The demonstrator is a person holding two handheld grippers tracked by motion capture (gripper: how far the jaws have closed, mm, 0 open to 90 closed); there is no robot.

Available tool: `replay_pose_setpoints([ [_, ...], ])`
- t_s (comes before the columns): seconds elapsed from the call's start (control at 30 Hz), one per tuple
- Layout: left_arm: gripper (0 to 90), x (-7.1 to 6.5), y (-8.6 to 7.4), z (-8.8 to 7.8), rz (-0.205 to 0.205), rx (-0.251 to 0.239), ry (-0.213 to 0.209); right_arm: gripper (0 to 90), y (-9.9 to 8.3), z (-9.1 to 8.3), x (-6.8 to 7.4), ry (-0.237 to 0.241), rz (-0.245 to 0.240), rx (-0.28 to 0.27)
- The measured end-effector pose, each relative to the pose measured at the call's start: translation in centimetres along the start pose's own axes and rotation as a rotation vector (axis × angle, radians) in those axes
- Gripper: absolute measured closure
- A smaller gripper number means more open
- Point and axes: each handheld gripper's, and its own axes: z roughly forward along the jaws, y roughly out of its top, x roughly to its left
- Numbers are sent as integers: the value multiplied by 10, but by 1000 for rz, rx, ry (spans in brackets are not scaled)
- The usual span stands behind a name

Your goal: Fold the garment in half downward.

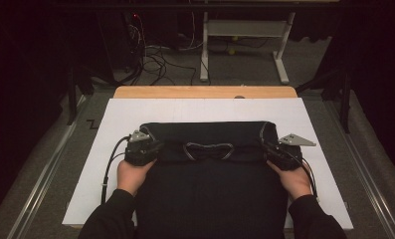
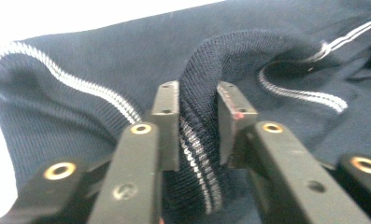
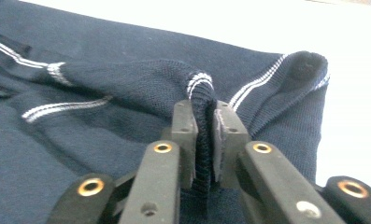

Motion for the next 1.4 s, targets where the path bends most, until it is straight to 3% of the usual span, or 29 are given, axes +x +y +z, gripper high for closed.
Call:
replay_pose_setpoints([
  [0.27,698,-13,-5,-29,34,-85,-43,837,3,-25,17,5,-70,-83],
  [0.53,697,-16,-19,-54,34,-129,-81,836,-8,-49,24,20,-83,-146],
  [0.73,696,-24,-32,-68,52,-118,-102,836,-20,-67,22,39,-78,-157],
  [0.93,696,-31,-44,-78,60,-103,-101,835,-33,-86,29,44,-108,-159],
  [1.17,695,-44,-56,-88,99,-88,-90,836,-44,-96,39,46,-131,-146],
  [1.4,694,-48,-66,-98,102,-88,-87,836,-52,-106,47,42,-145,-145],
])
